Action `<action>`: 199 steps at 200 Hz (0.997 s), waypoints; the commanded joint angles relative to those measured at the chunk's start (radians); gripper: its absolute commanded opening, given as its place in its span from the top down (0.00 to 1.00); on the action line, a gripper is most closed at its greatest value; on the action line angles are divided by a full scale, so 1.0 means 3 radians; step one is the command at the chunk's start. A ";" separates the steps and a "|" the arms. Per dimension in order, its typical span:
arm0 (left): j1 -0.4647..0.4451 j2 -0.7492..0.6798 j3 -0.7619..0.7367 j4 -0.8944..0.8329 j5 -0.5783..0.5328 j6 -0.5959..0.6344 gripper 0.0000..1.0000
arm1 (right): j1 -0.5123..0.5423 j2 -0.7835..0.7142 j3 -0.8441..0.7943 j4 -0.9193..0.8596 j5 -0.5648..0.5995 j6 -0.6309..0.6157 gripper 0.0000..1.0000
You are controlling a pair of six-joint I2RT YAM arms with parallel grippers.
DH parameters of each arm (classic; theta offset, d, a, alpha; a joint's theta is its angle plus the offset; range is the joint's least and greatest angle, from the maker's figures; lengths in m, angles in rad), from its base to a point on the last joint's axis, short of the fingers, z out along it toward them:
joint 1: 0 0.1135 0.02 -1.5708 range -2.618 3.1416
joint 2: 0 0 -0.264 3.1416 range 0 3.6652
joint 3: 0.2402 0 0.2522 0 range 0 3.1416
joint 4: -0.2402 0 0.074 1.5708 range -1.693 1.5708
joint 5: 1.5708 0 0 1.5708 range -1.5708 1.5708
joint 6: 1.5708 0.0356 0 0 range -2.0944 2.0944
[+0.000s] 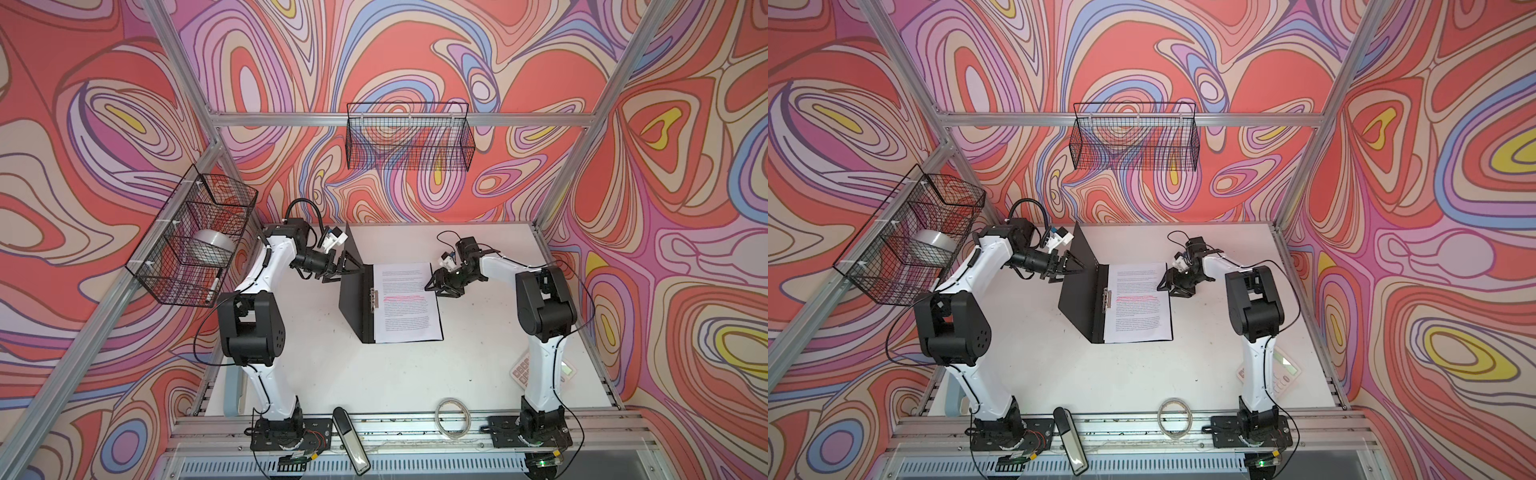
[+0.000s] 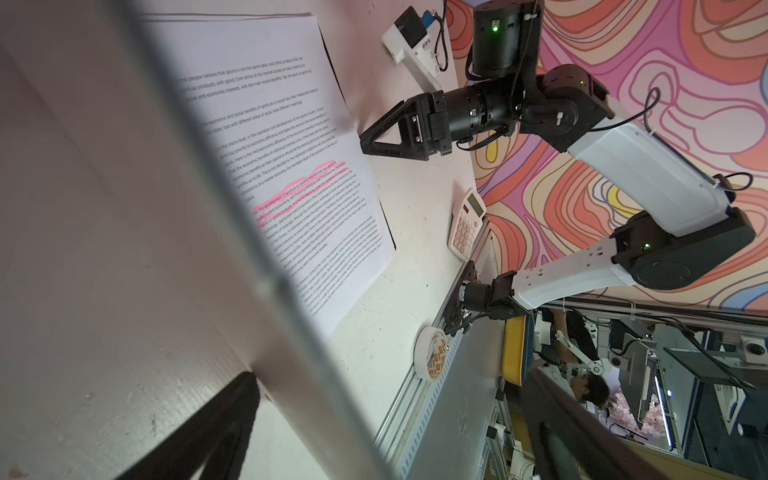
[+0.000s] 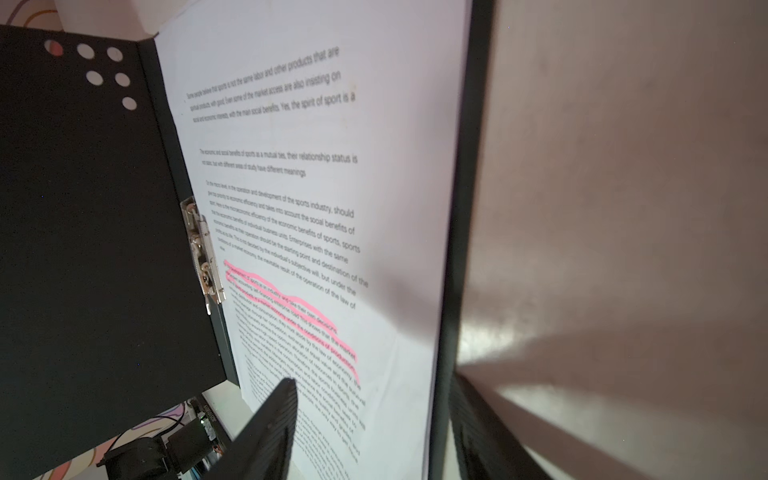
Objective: Put the files into the folder
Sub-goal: 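Lift the black folder cover edge with the left gripper toward the sheets, then swing the cover over the sheets with the left gripper while the right meets it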
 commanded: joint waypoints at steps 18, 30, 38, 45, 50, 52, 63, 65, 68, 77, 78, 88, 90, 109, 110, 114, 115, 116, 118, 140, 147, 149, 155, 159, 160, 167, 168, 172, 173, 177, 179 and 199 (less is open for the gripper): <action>-0.0067 -0.0151 0.0128 0.0067 0.0063 -0.0136 0.01 | 0.0119 0.0141 -0.0169 0.0078 0.0035 0.0155 0.38; -0.0082 -0.0156 0.0144 0.0071 0.0060 -0.0161 0.00 | 0.0120 0.0098 -0.0189 0.0106 0.0070 0.0171 0.38; -0.0090 -0.0164 0.0156 0.0072 0.0051 -0.0166 0.00 | 0.0120 0.0052 -0.0204 0.0107 0.0132 0.0182 0.38; -0.0099 -0.0168 0.0165 0.0077 0.0049 -0.0172 0.00 | 0.0120 0.0017 -0.0209 0.0096 0.0185 0.0176 0.38; -0.0101 -0.0172 0.0165 0.0081 0.0043 -0.0181 0.00 | 0.0120 -0.0018 -0.0205 0.0085 0.0224 0.0176 0.38; -0.0104 -0.0175 0.0167 0.0082 0.0042 -0.0185 0.00 | 0.0120 -0.0033 -0.0202 0.0076 0.0243 0.0175 0.38; -0.0110 -0.0182 0.0179 0.0086 0.0042 -0.0199 0.00 | 0.0120 -0.0129 -0.0189 0.0038 0.0438 0.0158 0.38; -0.0110 -0.0188 0.0178 0.0087 0.0042 -0.0204 0.00 | 0.0120 -0.0144 -0.0189 0.0040 0.0473 0.0156 0.38; -0.0111 -0.0186 0.0176 0.0090 0.0042 -0.0211 0.00 | 0.0118 -0.0173 -0.0189 0.0035 0.0517 0.0161 0.38; -0.0120 -0.0198 0.0176 0.0103 0.0028 -0.0235 0.00 | 0.0120 -0.0266 -0.0187 0.0030 0.0598 0.0155 0.38; -0.0121 -0.0199 0.0178 0.0103 0.0027 -0.0241 0.00 | 0.0120 -0.0270 -0.0185 0.0028 0.0605 0.0151 0.38; -0.0123 -0.0198 0.0192 0.0098 0.0027 -0.0246 0.00 | 0.0120 -0.0356 -0.0157 0.0010 0.0638 0.0136 0.38; -0.0125 -0.0196 0.0190 0.0098 0.0027 -0.0254 0.00 | 0.0120 -0.0372 -0.0148 0.0010 0.0638 0.0136 0.38; -0.0146 -0.0207 0.0190 0.0108 0.0027 -0.0268 0.00 | 0.0120 -0.0489 -0.0076 -0.0006 0.0545 0.0140 0.38; -0.0146 -0.0204 0.0190 0.0108 0.0027 -0.0270 0.00 | 0.0117 -0.0495 -0.0071 -0.0003 0.0540 0.0144 0.38; -0.0151 -0.0202 0.0194 0.0112 0.0027 -0.0272 0.00 | 0.0116 -0.0514 -0.0058 0.0010 0.0499 0.0159 0.37; -0.0152 -0.0201 0.0192 0.0113 0.0027 -0.0272 0.00 | 0.0115 -0.0520 -0.0055 0.0016 0.0484 0.0163 0.37; -0.0154 -0.0203 0.0193 0.0110 0.0027 -0.0272 0.00 | 0.0118 -0.0523 -0.0053 0.0016 0.0474 0.0163 0.37; -0.0156 -0.0202 0.0198 0.0110 0.0027 -0.0269 0.00 | 0.0119 -0.0531 -0.0045 0.0027 0.0444 0.0173 0.37; -0.0196 -0.0196 0.0201 0.0133 0.0031 -0.0299 0.00 | 0.0119 -0.0619 -0.0038 0.0305 0.0008 0.0367 0.37; -0.0216 -0.0190 0.0212 0.0133 0.0032 -0.0301 0.00 | 0.0120 -0.0630 -0.0051 0.0452 -0.0190 0.0469 0.37; -0.0220 -0.0186 0.0220 0.0132 0.0028 -0.0301 0.00 | 0.0120 -0.0630 -0.0055 0.0491 -0.0252 0.0502 0.37; -0.0236 -0.0178 0.0236 0.0129 0.0000 -0.0314 0.00 | 0.0120 -0.0637 -0.0065 0.0615 -0.0409 0.0591 0.37; -0.0247 -0.0174 0.0244 0.0133 -0.0015 -0.0325 0.00 | 0.0120 -0.0642 -0.0077 0.0712 -0.0503 0.0654 0.37; -0.0250 -0.0172 0.0248 0.0133 -0.0017 -0.0324 0.00 | 0.0120 -0.0645 -0.0082 0.0737 -0.0531 0.0671 0.37; -0.0268 -0.0166 0.0252 0.0142 -0.0019 -0.0329 0.00 | 0.0120 -0.0657 -0.0121 0.0939 -0.0689 0.0792 0.37; -0.0271 -0.0165 0.0256 0.0143 -0.0019 -0.0331 0.00 | 0.0120 -0.0660 -0.0130 0.0968 -0.0708 0.0814 0.37; -0.0283 -0.0169 0.0262 0.0148 -0.0023 -0.0335 0.00 | 0.0120 -0.0665 -0.0156 0.1086 -0.0787 0.0893 0.37; -0.0284 -0.0169 0.0262 0.0148 -0.0024 -0.0334 0.00 | 0.0120 -0.0667 -0.0162 0.1116 -0.0806 0.0914 0.37; -0.0293 -0.0165 0.0271 0.0154 -0.0031 -0.0337 0.00 | 0.0120 -0.0673 -0.0188 0.1231 -0.0876 0.0993 0.36; -0.0298 -0.0161 0.0273 0.0158 -0.0034 -0.0342 0.00 | 0.0120 -0.0672 -0.0202 0.1301 -0.0909 0.1036 0.36; -0.0343 -0.0153 0.0297 0.0192 -0.0039 -0.0379 0.00 | 0.0142 -0.0630 -0.0276 0.1854 -0.1246 0.1436 0.36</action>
